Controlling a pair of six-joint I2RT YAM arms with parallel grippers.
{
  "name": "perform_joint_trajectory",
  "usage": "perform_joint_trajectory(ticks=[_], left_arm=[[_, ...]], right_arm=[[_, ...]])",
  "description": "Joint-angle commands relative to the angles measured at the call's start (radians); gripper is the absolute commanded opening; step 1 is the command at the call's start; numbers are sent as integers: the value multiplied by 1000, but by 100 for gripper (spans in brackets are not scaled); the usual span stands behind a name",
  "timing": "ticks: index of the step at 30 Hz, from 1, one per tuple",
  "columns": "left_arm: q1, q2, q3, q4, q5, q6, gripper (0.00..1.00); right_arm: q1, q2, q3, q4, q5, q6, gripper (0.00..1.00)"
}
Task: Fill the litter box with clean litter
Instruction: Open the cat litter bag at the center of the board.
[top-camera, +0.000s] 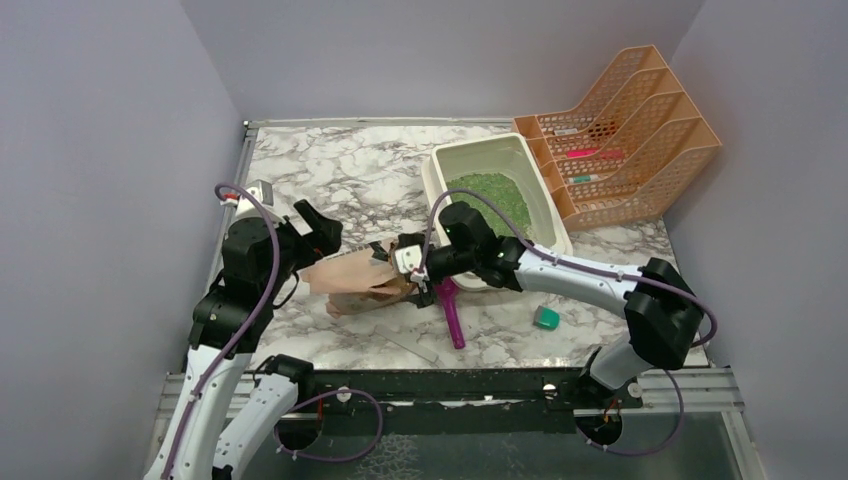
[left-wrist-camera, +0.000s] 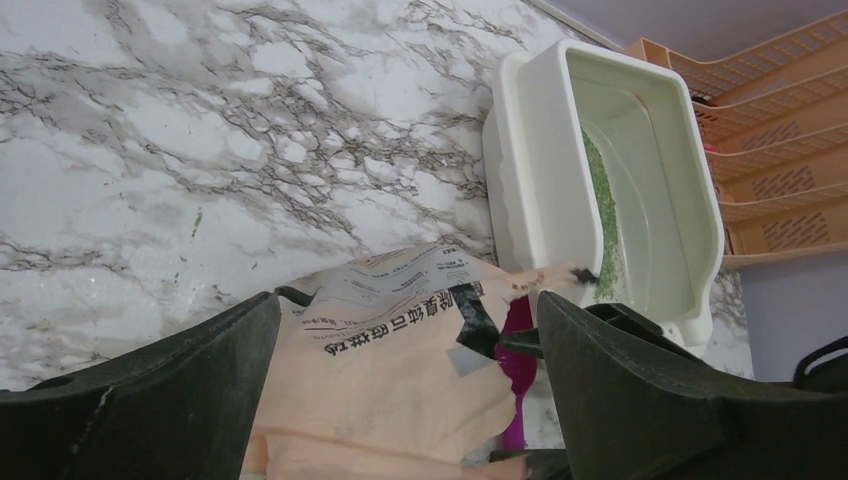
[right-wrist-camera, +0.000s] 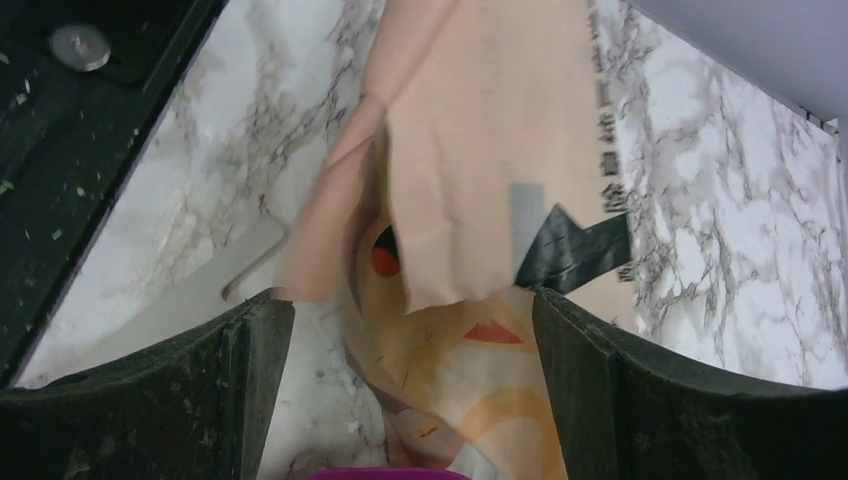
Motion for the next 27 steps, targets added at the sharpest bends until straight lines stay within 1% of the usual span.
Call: perform_joint_trajectory(ticks=[1, 6, 8, 12, 16, 19, 22, 24, 27], left_arm=[[4, -47, -25, -36, 61, 13, 99], [4, -96, -51, -51, 68, 15, 99], [4, -99, -55, -51, 60, 14, 99], [4, -101, -61, -53, 34, 11, 99], [4, -110, -63, -53, -11, 6, 99], [4, -120, -63, -54, -19, 11, 99], [4, -137, -73, -56, 0, 13, 99], [4, -154, -87, -56, 9, 15, 99], [4, -189, -110, -55, -1, 20, 99]], right_arm=[[23, -17, -63, 104, 73, -197, 94], [92, 58, -46, 243, 236, -250, 94], [103, 69, -61, 361, 300, -236, 94], [109, 44, -100, 463, 343, -236, 93], [110, 41, -88, 463, 381, -199, 86], [110, -13, -116, 471, 388, -150, 86], [110, -45, -152, 549, 399, -101, 87], [110, -27, -146, 591, 409, -56, 89], [110, 38, -67, 536, 368, -48, 90]])
